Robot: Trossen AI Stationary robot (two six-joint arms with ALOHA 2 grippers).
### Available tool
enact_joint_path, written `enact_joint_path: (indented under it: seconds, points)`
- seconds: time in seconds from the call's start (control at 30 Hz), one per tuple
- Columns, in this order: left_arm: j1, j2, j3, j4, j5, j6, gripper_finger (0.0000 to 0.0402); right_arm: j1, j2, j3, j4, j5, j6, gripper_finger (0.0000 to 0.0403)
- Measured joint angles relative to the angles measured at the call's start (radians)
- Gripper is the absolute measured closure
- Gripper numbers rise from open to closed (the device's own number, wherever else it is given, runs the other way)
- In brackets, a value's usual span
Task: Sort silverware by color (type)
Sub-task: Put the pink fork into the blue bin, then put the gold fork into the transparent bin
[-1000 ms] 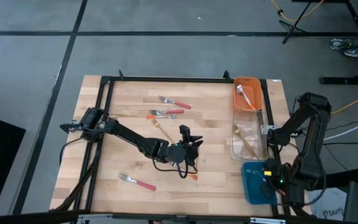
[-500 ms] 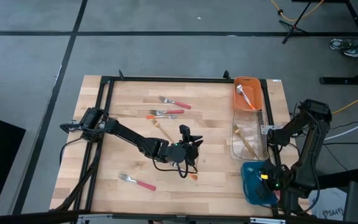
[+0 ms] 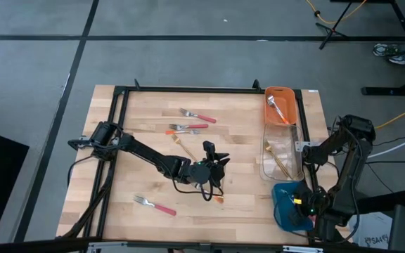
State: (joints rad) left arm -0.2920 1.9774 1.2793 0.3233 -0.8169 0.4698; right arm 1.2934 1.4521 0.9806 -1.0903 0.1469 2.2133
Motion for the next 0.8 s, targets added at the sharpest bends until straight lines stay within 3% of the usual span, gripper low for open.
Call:
enact_joint_path:
  seconds: [0.43,0.8]
  points:
    - [0.0,0.0,0.0,0.0,0.0,0.0,0.0317,0.0,0.0,0.0,0.0,0.0,0.0,0.0313]
    - [0.0,0.0,0.0,0.0,0.0,0.0,0.0317,0.0,0.0,0.0,0.0,-0.001,0.0,0.0306]
